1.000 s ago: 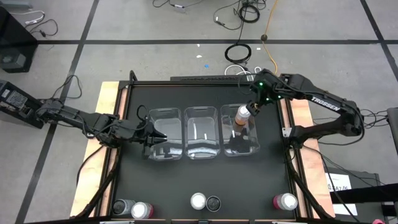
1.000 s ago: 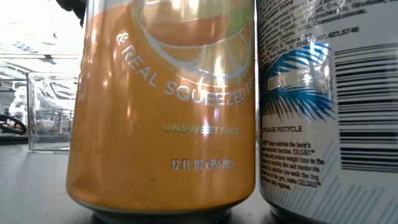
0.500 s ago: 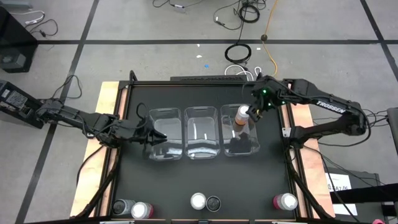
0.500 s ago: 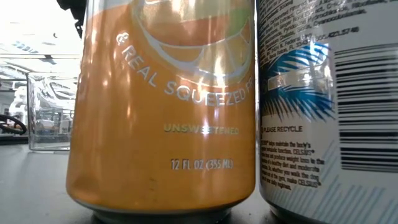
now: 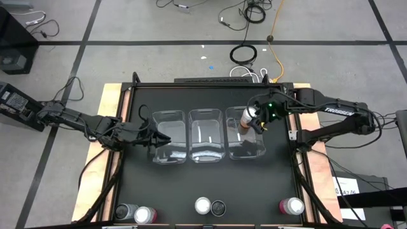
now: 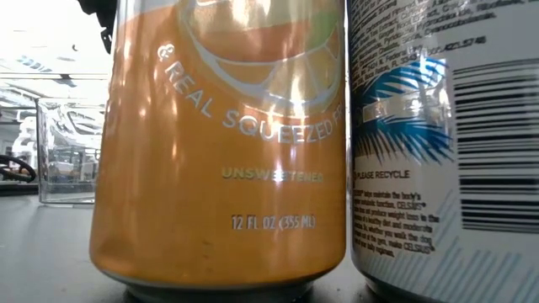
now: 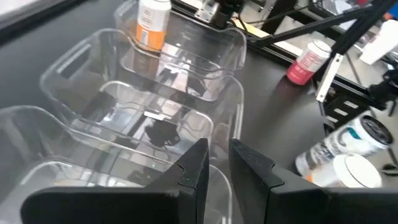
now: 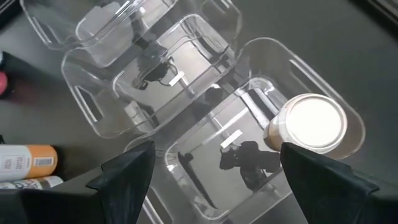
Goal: Sort soda cans
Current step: Put the right pink soda can into the center transparent bin
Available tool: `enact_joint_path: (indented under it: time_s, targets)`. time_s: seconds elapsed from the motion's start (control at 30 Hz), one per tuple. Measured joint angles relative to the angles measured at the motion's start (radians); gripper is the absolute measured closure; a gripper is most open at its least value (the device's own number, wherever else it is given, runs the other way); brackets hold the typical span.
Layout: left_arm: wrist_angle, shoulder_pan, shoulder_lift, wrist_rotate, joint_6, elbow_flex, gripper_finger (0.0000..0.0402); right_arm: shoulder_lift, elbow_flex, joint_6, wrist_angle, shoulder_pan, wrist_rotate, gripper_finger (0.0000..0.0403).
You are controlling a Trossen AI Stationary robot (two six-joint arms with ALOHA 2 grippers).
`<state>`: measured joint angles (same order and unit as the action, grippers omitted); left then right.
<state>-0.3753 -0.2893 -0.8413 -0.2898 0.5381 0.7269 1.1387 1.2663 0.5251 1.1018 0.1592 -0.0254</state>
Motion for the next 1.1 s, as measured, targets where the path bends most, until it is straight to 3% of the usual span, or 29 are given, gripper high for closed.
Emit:
enact_joint_path:
  time_s: [0.43,0.83,1.1]
  targets:
    - [0.004,0.0,0.0,-0.017,-0.081,0.0,0.0322,0.057,0.0,0.066,-0.022,-0.112,-0.001,0.0064]
    - [0.003,0.0,0.0,-0.059,-0.105,0.0,0.0202,0.153,0.0,0.092,-0.022,-0.197,0.0,0.0064]
    - [0.001,0.0,0.0,-0.058,-0.102,0.0,0.0191,0.211,0.0,0.093,-0.023,-0.207,0.0,0.0064]
